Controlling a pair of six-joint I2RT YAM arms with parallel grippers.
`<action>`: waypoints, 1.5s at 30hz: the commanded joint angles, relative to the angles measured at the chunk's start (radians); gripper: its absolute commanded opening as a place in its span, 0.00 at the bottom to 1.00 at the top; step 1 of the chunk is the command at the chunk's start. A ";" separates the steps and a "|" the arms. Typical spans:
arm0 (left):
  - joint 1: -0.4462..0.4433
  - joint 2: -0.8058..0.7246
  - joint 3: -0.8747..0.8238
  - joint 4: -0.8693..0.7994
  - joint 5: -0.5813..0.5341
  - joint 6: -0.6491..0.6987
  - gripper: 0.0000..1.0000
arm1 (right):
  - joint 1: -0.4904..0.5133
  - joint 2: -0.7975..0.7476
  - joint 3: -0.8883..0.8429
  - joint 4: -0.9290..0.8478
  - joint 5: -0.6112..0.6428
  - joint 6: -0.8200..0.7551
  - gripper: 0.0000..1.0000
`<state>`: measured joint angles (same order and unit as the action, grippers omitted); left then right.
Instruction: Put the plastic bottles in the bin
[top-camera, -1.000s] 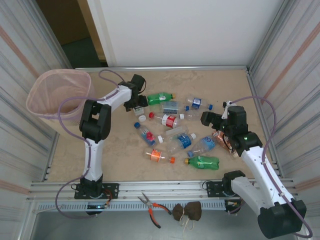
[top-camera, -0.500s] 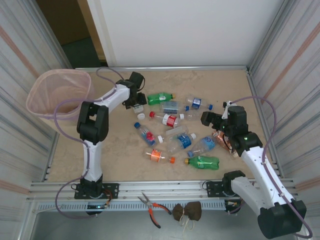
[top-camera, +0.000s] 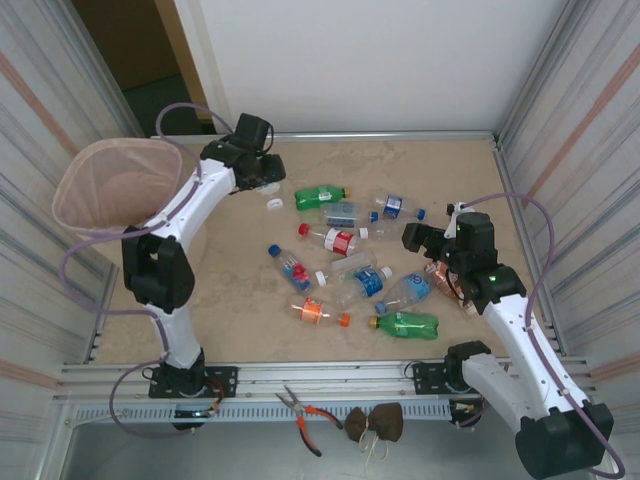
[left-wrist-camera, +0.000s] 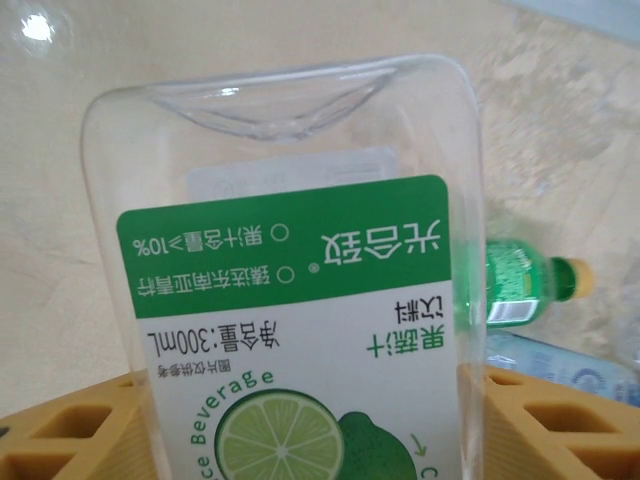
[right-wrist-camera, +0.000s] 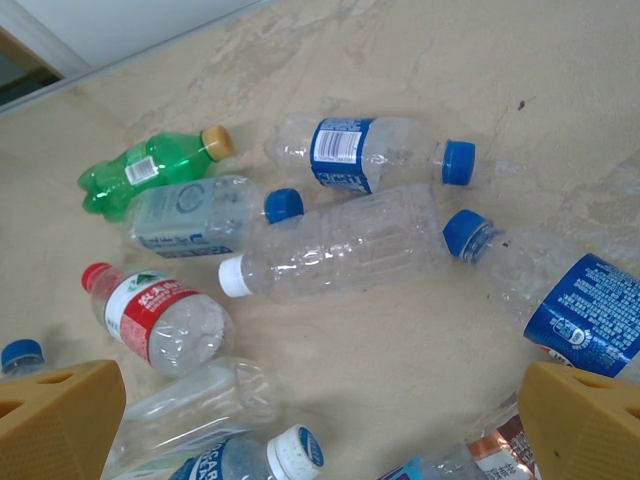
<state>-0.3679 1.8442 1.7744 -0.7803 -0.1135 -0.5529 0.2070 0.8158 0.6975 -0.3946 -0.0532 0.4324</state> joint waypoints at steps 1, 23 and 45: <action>0.022 -0.080 0.070 -0.057 -0.031 0.027 0.66 | -0.008 -0.011 0.015 -0.002 -0.006 -0.027 0.99; 0.353 -0.405 0.199 -0.178 -0.084 0.062 0.65 | -0.008 0.049 0.020 0.046 -0.035 -0.018 0.99; 0.602 -0.501 -0.188 -0.310 -0.261 -0.355 0.57 | 0.000 0.081 0.045 0.048 -0.051 -0.020 0.99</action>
<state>0.2291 1.3209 1.5833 -1.0103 -0.3027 -0.7948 0.2073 0.8944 0.7067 -0.3595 -0.0845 0.4324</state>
